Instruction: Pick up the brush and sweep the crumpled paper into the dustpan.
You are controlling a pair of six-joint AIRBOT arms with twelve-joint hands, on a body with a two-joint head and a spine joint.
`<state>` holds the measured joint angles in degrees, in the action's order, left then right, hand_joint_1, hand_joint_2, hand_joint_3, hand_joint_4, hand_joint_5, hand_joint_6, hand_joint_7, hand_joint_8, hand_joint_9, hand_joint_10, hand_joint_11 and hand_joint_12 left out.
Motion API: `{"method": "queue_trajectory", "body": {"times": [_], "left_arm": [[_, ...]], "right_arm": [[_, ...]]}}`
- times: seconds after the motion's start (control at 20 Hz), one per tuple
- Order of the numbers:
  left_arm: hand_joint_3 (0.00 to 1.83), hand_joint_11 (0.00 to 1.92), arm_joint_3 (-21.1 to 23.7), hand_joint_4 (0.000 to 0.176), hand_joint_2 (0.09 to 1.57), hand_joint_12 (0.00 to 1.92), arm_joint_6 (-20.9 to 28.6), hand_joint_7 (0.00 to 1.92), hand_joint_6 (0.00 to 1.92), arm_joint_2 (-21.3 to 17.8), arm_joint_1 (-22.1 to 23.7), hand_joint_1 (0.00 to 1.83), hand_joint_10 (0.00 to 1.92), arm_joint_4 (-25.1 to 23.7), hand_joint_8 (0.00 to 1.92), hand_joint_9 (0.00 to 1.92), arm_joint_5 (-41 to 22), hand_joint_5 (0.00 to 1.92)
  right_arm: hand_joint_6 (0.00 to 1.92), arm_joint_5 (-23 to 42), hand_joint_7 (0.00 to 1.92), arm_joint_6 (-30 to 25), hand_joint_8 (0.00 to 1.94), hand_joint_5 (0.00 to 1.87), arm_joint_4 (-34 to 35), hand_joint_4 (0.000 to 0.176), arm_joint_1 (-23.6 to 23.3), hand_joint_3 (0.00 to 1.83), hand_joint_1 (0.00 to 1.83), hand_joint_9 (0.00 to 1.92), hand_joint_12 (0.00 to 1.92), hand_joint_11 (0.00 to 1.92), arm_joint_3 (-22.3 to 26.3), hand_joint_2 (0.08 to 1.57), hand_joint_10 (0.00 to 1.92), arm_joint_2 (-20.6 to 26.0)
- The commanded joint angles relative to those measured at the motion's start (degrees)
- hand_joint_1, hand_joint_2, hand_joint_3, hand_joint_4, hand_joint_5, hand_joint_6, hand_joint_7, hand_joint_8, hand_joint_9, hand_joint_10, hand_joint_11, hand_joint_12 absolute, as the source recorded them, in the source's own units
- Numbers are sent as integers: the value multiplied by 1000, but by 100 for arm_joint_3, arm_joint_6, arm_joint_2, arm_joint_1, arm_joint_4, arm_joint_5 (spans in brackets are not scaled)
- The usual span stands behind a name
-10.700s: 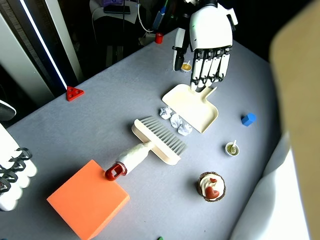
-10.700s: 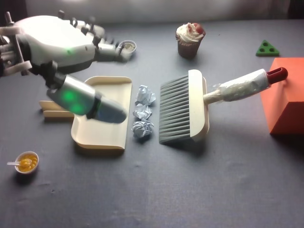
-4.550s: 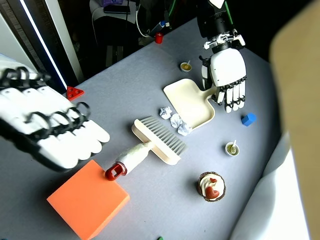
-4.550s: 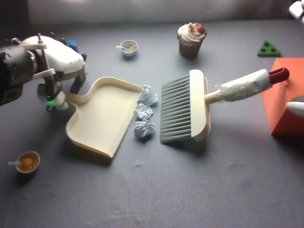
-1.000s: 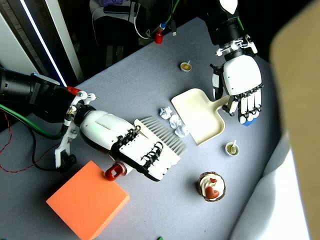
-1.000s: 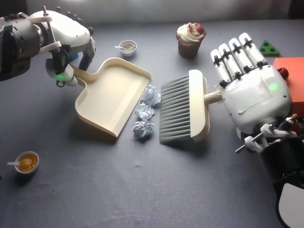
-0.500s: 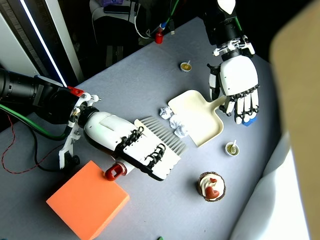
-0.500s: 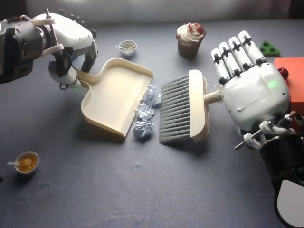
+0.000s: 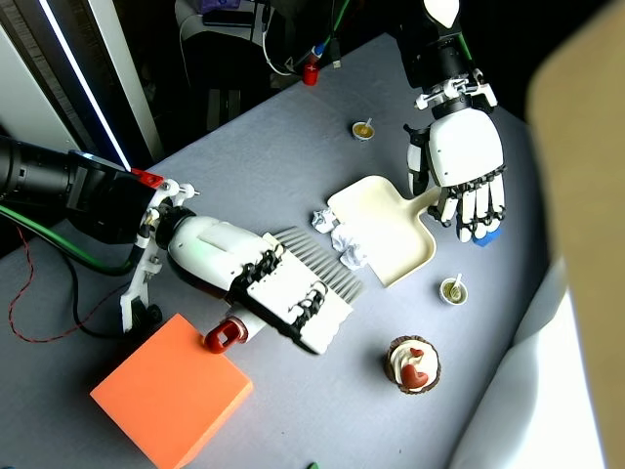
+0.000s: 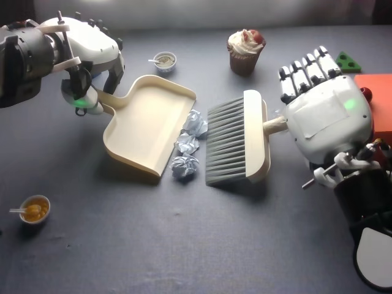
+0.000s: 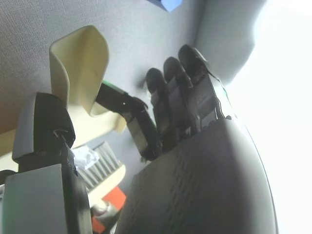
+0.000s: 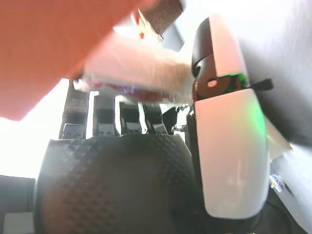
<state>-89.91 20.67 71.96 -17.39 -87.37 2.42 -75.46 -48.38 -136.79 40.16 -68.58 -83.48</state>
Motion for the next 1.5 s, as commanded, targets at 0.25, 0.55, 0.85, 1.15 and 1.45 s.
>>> {"method": "queue_trajectory", "body": {"times": [0.25, 0.55, 0.85, 1.15, 1.45], "left_arm": [[0, 82, -32, 1, 1129, 477, -29, 403, 1011, -68, 18, 1077, 4, -34, 3, 333, 102, 961], [1, 79, -50, 76, 1157, 445, -29, 389, 1104, -69, 38, 1024, 1, -30, 1, 324, 103, 902], [0, 91, -60, 39, 1144, 439, -28, 405, 1060, -67, 44, 1051, 0, -29, 0, 338, 117, 931], [2, 98, -70, 40, 1143, 403, -28, 394, 1061, -68, 44, 1049, 0, -26, 0, 327, 117, 929], [0, 91, -65, 31, 1136, 388, -30, 402, 1037, -68, 43, 1059, 1, -22, 1, 318, 117, 945]], "right_arm": [[727, -560, 918, 10, 1115, 1120, -424, 0, -87, 0, 1181, 907, 1373, 668, -49, 1053, 1056, 4], [1845, -559, 1057, 11, 1941, 1011, -623, 0, -87, 6, 1363, 1219, 1921, 1243, -29, 1108, 1921, 44], [1921, -525, 1116, 11, 1941, 1012, -883, 20, -120, 1, 1712, 1366, 1921, 1520, -37, 1190, 1921, 158], [1921, -479, 1119, 289, 1941, 980, -916, 69, -211, 0, 1692, 1313, 1921, 1492, 108, 1186, 1921, 298], [1921, -99, 1000, 724, 1941, 940, -762, 167, -472, 0, 1648, 1128, 1921, 1279, 439, 1173, 1921, 555]]}}
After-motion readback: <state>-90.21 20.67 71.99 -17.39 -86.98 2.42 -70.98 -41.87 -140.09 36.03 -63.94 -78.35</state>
